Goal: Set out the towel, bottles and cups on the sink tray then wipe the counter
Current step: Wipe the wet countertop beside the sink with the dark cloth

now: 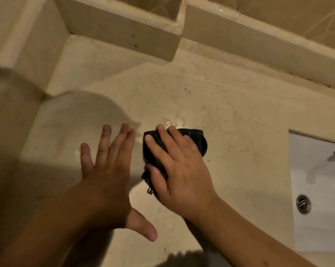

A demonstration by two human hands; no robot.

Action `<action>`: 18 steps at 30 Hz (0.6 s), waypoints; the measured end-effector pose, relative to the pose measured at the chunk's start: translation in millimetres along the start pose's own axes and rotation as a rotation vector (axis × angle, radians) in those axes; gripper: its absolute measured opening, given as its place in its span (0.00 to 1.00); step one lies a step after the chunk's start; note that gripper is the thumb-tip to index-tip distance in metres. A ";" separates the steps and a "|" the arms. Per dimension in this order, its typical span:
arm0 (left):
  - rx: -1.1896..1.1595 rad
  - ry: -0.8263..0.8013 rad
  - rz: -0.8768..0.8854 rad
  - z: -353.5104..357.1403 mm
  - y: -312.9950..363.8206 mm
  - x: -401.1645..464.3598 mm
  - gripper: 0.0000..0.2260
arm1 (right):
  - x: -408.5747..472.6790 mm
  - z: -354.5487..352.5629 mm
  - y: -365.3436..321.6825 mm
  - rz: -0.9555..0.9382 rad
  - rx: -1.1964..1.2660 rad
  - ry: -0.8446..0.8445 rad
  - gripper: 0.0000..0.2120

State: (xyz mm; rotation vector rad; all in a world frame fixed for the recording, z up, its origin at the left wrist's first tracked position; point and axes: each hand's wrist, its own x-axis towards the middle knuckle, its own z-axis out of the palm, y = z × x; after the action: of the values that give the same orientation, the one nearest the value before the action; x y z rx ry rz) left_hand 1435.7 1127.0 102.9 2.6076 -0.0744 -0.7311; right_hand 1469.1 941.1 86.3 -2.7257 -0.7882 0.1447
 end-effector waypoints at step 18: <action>0.202 -0.013 -0.119 -31.4 -8.4 39.8 0.80 | -105.1 -36.3 82.6 0.677 -0.033 0.054 0.30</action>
State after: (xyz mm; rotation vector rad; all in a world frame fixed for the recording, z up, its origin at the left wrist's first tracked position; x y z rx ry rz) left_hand 1485.3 1140.3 104.3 2.8191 0.0035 -0.8197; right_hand 1428.5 809.1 96.4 -2.8965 0.1738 0.1977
